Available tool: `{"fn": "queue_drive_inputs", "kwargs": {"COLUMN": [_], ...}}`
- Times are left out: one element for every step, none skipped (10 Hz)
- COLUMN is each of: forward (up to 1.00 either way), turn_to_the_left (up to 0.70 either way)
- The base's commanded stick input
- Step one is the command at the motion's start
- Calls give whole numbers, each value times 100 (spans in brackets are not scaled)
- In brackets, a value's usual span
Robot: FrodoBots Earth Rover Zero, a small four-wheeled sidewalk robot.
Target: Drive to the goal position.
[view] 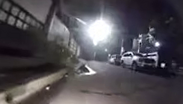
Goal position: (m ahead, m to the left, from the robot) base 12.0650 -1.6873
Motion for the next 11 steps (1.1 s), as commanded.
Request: {"fn": "queue_drive_inputs", "kwargs": {"forward": [70,70,70,70,70,70,70,70,70,70,70], "turn_to_the_left": [-32,-35,-35,-35,-17,0,0,0,0,0,-9]}}
